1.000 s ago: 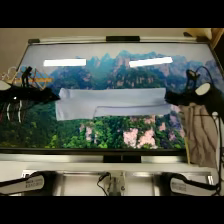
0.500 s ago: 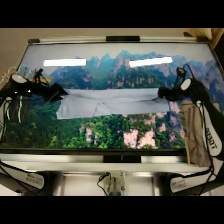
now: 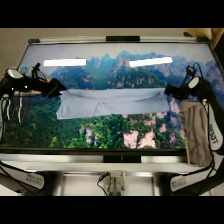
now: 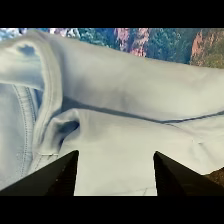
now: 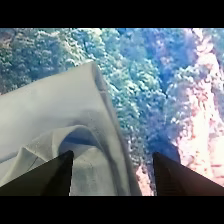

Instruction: Fold the shirts.

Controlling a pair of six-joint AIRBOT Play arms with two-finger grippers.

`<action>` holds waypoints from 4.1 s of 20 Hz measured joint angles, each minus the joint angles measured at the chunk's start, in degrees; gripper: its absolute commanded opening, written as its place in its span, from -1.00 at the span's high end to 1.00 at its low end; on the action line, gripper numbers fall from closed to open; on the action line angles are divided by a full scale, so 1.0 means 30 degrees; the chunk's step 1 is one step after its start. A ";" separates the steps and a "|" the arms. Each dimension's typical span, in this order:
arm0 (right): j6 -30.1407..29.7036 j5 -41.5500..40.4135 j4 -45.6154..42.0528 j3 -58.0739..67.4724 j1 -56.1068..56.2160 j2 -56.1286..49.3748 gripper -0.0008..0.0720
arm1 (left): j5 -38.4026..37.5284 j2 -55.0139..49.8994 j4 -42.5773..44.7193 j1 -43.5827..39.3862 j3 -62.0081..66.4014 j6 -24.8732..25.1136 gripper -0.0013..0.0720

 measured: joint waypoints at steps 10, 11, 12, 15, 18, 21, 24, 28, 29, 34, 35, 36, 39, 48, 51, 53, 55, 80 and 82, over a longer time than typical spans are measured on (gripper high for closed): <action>-0.2025 0.3067 0.3453 0.0080 -0.0087 -0.1406 0.78 | -0.0525 0.0109 -0.0568 -0.0561 0.0219 -0.0015 -0.48; -0.2441 0.3330 0.3708 0.0080 -0.0066 -0.1392 0.78 | -0.0525 0.0117 -0.0816 -0.0634 0.0219 -0.0015 -0.41; -0.2841 0.3657 0.3949 0.0153 -0.0058 -0.1311 0.78 | -0.0517 0.0117 -0.1049 -0.0721 0.0226 -0.0022 -0.03; -0.3876 0.3876 0.4947 0.0896 -0.0051 -0.0379 0.78 | -0.0495 0.0117 -0.1953 -0.1093 0.0226 0.0160 0.85; -0.4189 0.4087 0.5464 0.1821 -0.0058 0.1137 0.78 | -0.0328 0.0109 -0.3082 -0.2178 0.0226 0.0663 0.87; -0.3971 0.4430 0.6003 0.2259 -0.0058 0.2980 0.78 | 0.0517 0.0036 -0.3694 -0.4102 0.0226 0.0933 0.87; -0.3439 0.5340 0.6462 0.2433 -0.0066 0.4772 0.78 | 0.2135 -0.0168 -0.3927 -0.6477 0.0226 0.0576 0.87; -0.2987 0.6812 0.6710 0.2528 -0.0066 0.7053 0.78 | 0.4473 -0.0342 -0.4102 -0.8757 0.0226 -0.0102 0.87; -0.2922 0.7045 0.6768 0.2550 -0.0066 0.7606 0.78 | 0.4881 -0.0415 -0.4131 -0.9165 0.0226 -0.0452 0.87; -0.2295 0.8415 0.7169 0.2557 -0.0066 0.9442 0.78 | 0.6484 -0.1552 -0.6215 -1.1577 0.0226 -0.1086 0.87; -0.2229 0.8750 0.7431 0.2550 -0.0066 0.9734 0.78 | 0.6900 -0.1894 -0.6885 -1.2182 0.0226 -0.1093 0.87; -0.2106 0.9005 0.7781 0.2550 -0.0066 1.0032 0.78 | 0.7417 -0.2186 -0.7650 -1.2743 0.0226 -0.1078 0.87; -0.1683 0.9661 0.8633 0.2557 -0.0066 1.0899 0.78 | 0.9602 -0.3133 -1.0571 -1.4396 0.0226 -0.0721 0.87; -0.0947 0.9617 0.9326 0.2565 0.0087 1.1562 0.78 | 1.0630 -0.2616 -1.3704 -1.3471 0.0532 0.1829 0.88; -0.0998 0.7832 0.9406 0.2557 0.1632 1.0630 0.78 | 0.9136 -0.0015 -1.0848 -1.0528 0.0532 0.1654 0.88; -0.1129 0.6186 0.9420 0.2557 0.3555 0.9486 0.78 | 0.8014 0.2040 -0.8859 -0.8102 0.0532 0.1209 0.88; -0.1217 0.4146 0.9442 0.2557 0.5916 0.7963 0.78 | 0.6849 0.4240 -0.7410 -0.5413 0.0539 0.0831 0.88; -0.0794 0.8320 0.2929 0.2484 0.5705 -0.0007 -0.84 | -0.1260 1.3704 -0.3883 0.4044 -0.0852 0.1027 0.87; -0.1384 0.8896 0.3657 0.2463 0.5610 -0.1049 -0.84 | -0.1260 1.3704 -0.3876 0.4044 -0.1078 0.1078 0.88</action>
